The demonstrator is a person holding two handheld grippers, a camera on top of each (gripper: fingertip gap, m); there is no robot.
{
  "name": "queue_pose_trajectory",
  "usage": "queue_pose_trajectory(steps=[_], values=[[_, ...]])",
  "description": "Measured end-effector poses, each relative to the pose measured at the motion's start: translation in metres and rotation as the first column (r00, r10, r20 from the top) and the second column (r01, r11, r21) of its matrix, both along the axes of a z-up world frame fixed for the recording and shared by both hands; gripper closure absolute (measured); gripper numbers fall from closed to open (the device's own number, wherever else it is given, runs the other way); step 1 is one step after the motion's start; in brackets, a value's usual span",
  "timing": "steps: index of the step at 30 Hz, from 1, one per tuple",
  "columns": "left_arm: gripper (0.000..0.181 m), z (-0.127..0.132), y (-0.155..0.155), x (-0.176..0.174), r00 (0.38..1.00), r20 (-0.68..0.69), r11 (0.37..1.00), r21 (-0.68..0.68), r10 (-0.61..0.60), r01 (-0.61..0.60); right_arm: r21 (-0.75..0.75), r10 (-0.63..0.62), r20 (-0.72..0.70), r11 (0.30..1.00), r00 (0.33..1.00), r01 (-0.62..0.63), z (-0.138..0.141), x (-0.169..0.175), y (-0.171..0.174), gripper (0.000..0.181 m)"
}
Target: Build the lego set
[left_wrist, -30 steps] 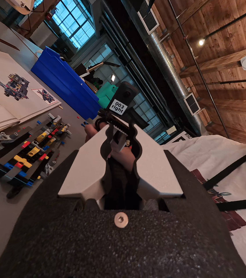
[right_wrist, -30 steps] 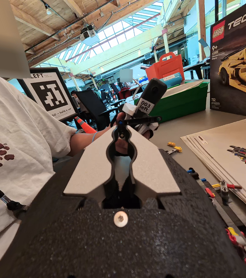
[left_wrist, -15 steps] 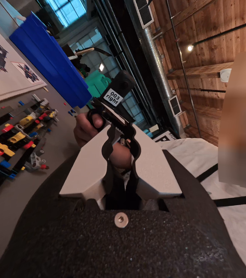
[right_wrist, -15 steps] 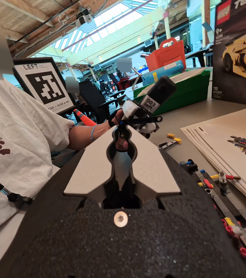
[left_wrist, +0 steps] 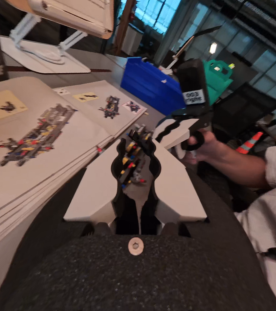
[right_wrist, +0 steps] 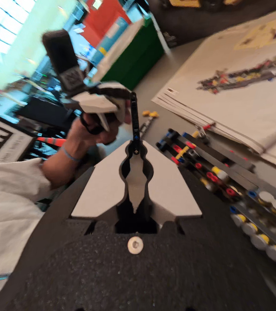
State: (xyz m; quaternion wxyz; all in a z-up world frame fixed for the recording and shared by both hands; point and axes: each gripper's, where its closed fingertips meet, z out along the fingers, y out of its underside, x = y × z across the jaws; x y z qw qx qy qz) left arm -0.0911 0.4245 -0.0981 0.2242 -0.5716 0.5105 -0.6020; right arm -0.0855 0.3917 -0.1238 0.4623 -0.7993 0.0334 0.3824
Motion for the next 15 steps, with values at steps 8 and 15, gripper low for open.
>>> queue_pose_trajectory(steps=[8,15], values=[[0.172,-0.051,0.013,-0.001,0.977,-0.208,0.877,0.478,0.054,0.053,-0.152,-0.016,0.303,0.986,0.953,0.065,-0.039,0.006,-0.006,0.175],[0.181,-0.058,0.01,0.022,0.971,-0.234,0.839,0.536,0.043,0.091,-0.161,0.0,0.224,0.986,0.974,0.037,-0.04,0.005,-0.006,0.175]])
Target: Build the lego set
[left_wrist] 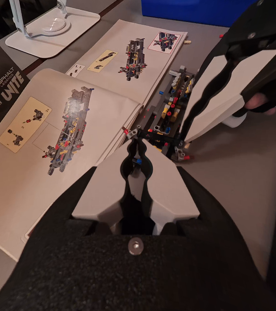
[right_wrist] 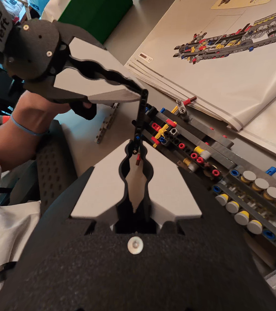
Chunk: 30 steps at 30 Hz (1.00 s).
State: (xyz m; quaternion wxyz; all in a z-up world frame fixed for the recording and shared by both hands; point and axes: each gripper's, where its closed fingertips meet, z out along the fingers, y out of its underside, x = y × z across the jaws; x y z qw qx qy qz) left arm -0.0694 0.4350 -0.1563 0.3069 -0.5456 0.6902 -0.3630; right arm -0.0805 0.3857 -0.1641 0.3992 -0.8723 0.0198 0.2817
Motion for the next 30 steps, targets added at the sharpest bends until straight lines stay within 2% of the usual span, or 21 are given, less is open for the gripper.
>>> queue_pose_trajectory(steps=[6,12,21,25,30], values=[[0.181,-0.006,0.004,0.0,1.0,-0.017,1.0,0.012,0.003,-0.003,-0.031,-0.015,0.099,0.999,0.995,0.018,-0.009,0.005,0.002,0.175],[0.178,-0.01,0.01,-0.004,0.999,-0.017,1.0,0.015,0.027,-0.027,-0.118,0.007,0.292,0.993,0.956,0.028,-0.014,0.002,0.001,0.175],[0.179,-0.013,0.011,0.0,1.0,-0.022,0.999,0.045,0.022,-0.021,-0.251,0.023,0.362,0.965,0.932,0.073,-0.019,0.004,0.002,0.175],[0.174,-0.009,0.019,-0.005,0.999,-0.01,0.997,0.057,0.045,-0.045,-0.279,0.026,0.377,0.956,0.926,0.087,-0.017,0.004,0.006,0.175],[0.173,0.007,0.032,-0.016,0.994,0.046,0.995,-0.031,0.097,-0.096,-0.322,0.025,0.397,0.94,0.918,0.113,-0.02,0.005,0.011,0.175]])
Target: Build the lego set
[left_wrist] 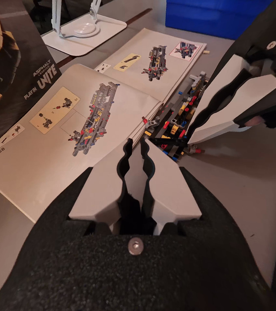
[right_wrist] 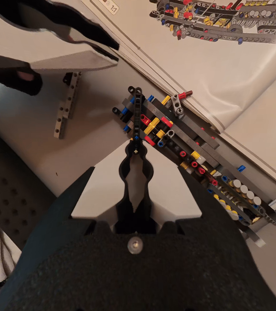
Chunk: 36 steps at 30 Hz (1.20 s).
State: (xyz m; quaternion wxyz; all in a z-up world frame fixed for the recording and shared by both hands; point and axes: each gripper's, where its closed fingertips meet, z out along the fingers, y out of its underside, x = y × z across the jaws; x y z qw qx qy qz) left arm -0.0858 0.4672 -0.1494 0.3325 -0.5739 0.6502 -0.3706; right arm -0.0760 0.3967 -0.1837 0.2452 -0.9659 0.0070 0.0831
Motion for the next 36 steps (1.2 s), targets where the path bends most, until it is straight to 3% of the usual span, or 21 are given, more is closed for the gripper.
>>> queue_pose_trajectory(steps=[11,19,26,29,31,34,36], values=[[0.174,0.006,-0.007,-0.005,1.0,0.018,0.999,0.029,-0.016,0.016,-0.091,-0.002,0.114,0.996,0.993,0.012,0.0,0.003,-0.006,0.175],[0.175,0.012,-0.007,-0.009,0.999,0.034,0.999,0.044,-0.017,0.016,-0.059,-0.039,0.099,0.997,0.994,0.045,0.008,-0.003,-0.009,0.175],[0.174,0.007,-0.03,-0.013,0.995,0.004,0.991,0.087,-0.102,0.101,-0.044,-0.104,0.028,0.993,0.994,0.106,0.003,-0.004,-0.012,0.175],[0.175,0.003,-0.038,-0.016,0.991,-0.017,0.988,0.085,-0.13,0.131,0.025,-0.105,0.011,0.994,0.994,0.105,0.017,0.006,-0.021,0.175],[0.176,0.001,-0.043,-0.018,0.988,-0.027,0.985,0.078,-0.152,0.154,0.077,0.081,-0.029,0.994,0.996,-0.079,0.025,0.0,-0.04,0.175],[0.176,-0.005,-0.051,-0.02,0.98,-0.053,0.978,0.067,-0.193,0.196,0.025,0.333,0.058,0.942,0.941,-0.335,0.004,0.005,-0.086,0.175],[0.176,-0.011,-0.054,-0.02,0.976,-0.079,0.975,0.073,-0.203,0.209,-0.044,0.348,0.066,0.937,0.935,-0.345,-0.009,0.01,-0.105,0.175]])
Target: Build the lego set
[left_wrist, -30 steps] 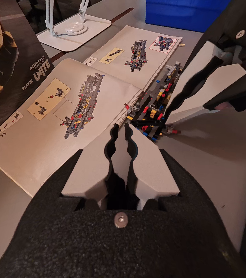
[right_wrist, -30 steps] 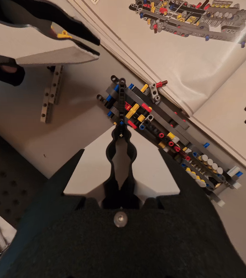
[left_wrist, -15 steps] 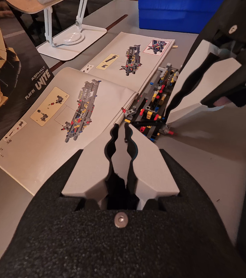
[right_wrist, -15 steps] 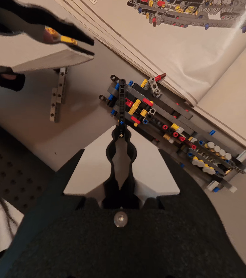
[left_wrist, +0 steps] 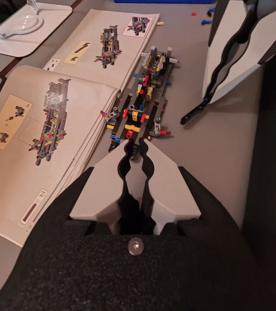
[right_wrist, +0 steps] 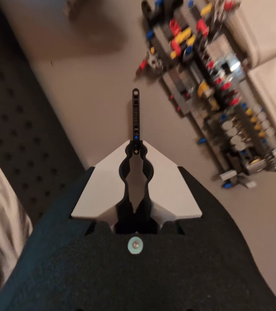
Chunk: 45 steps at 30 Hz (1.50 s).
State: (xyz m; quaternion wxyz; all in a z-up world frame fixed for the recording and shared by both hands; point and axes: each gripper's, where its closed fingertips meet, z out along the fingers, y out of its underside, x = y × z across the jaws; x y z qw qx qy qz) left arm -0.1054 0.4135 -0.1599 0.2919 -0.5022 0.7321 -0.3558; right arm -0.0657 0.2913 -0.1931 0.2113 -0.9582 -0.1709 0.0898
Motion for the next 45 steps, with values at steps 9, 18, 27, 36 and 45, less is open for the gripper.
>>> queue_pose_trajectory(steps=[9,18,27,36,45], values=[[0.174,-0.004,0.004,0.002,1.0,0.001,1.0,0.004,0.028,-0.028,-0.061,0.017,-0.15,0.998,0.989,-0.027,-0.002,-0.012,-0.008,0.154],[0.175,0.005,0.015,0.003,0.996,0.074,0.999,0.025,0.046,-0.048,0.101,0.451,0.139,0.879,0.882,-0.466,0.011,-0.018,0.076,0.152],[0.176,0.017,0.027,0.003,0.989,0.118,0.993,-0.085,0.087,-0.078,-0.003,0.647,0.27,0.741,0.713,-0.672,-0.005,-0.016,0.095,0.174],[0.168,0.068,0.036,0.004,0.937,0.319,0.976,-0.202,0.139,-0.076,0.459,0.39,-0.322,0.861,0.862,-0.218,0.08,-0.017,0.121,0.175],[0.158,0.093,-0.01,0.024,0.934,0.356,0.974,-0.204,-0.019,0.098,0.661,0.405,-0.589,0.739,0.7,0.129,0.158,0.005,0.118,0.175]])
